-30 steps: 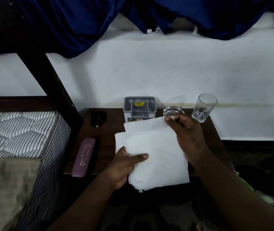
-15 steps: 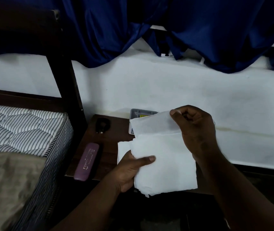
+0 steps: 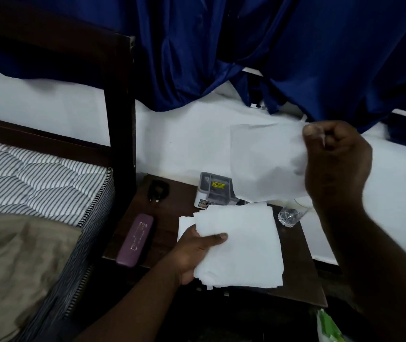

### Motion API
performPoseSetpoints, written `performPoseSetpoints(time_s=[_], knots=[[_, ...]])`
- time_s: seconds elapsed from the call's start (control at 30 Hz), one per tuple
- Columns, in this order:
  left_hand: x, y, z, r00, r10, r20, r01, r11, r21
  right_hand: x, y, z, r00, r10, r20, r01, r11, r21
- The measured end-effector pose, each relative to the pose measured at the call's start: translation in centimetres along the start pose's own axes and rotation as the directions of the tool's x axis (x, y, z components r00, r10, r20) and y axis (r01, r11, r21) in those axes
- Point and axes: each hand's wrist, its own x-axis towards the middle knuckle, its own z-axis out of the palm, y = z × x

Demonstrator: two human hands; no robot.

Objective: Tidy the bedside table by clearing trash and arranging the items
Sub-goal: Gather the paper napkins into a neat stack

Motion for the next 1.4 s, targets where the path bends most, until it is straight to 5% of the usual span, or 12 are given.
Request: performPoseSetpoints(time_s=[0.17, 0.27, 0.43, 0.53, 0.77, 0.97, 1.07, 1.13, 1.23, 1.27, 1.33, 1.4], knots=[[-0.2, 0.5, 0.1, 1.0, -0.007, -0.007, 0.007, 0.999, -0.032, -0.9, 0.7, -0.2, 0.947, 0.227, 0.226, -0.288, 0.912, 0.292], [-0.4, 0.7, 0.3, 1.0, -0.001, -0.013, 0.001, 0.999, -0.05, -3.9, 3.3, 0.6, 0.871, 0.332, 0.361, -0.427, 0.876, 0.224], [-0.7, 1.0, 0.3, 1.0, 0.006, -0.011, -0.007, 0.998, -0.055, -8.7, 6.2, 1.5, 0.848, 0.35, 0.397, -0.347, 0.934, -0.082], [-0.8, 1.1, 0.2, 0.999, 0.044, -0.01, -0.044, 0.999, -0.021, -9.8, 6.2, 1.8, 0.867, 0.241, 0.437, -0.114, 0.948, -0.296], [-0.6, 1.0, 0.1, 0.999, 0.022, -0.035, -0.021, 1.0, 0.021, -9.8, 5.4, 1.7, 0.878, 0.118, 0.465, 0.063, 0.932, -0.357], [-0.1, 0.8, -0.2, 0.998, 0.042, -0.051, -0.043, 0.999, -0.016, -10.3, 5.5, 1.9, 0.897, 0.143, 0.419, 0.022, 0.931, -0.365], [-0.3, 0.9, -0.2, 0.998, 0.033, -0.045, -0.033, 0.999, -0.012, -10.2, 6.2, 1.2, 0.908, 0.28, 0.312, -0.198, 0.943, -0.268], [-0.6, 1.1, -0.1, 0.999, 0.027, -0.04, -0.028, 0.999, -0.021, -9.8, 7.0, 0.3, 0.802, 0.483, 0.352, -0.493, 0.867, -0.065], [-0.8, 1.2, 0.0, 1.0, 0.013, -0.008, -0.013, 1.0, -0.025, -10.4, 8.8, -1.1, 0.395, 0.55, 0.736, -0.854, 0.515, 0.074], [-0.9, 1.1, 0.0, 1.0, 0.004, -0.008, -0.004, 1.0, -0.024, -10.9, 9.4, -1.5, 0.325, 0.509, 0.797, -0.901, 0.424, 0.097], [-0.9, 0.8, 0.1, 0.999, -0.017, -0.032, 0.017, 1.0, 0.0, -12.0, 10.5, -2.1, 0.307, 0.425, 0.851, -0.916, 0.375, 0.143], [-1.1, 0.6, 0.1, 0.996, -0.049, -0.079, 0.052, 0.998, 0.045, -13.1, 11.0, -2.2, 0.291, 0.419, 0.86, -0.892, 0.444, 0.085]])
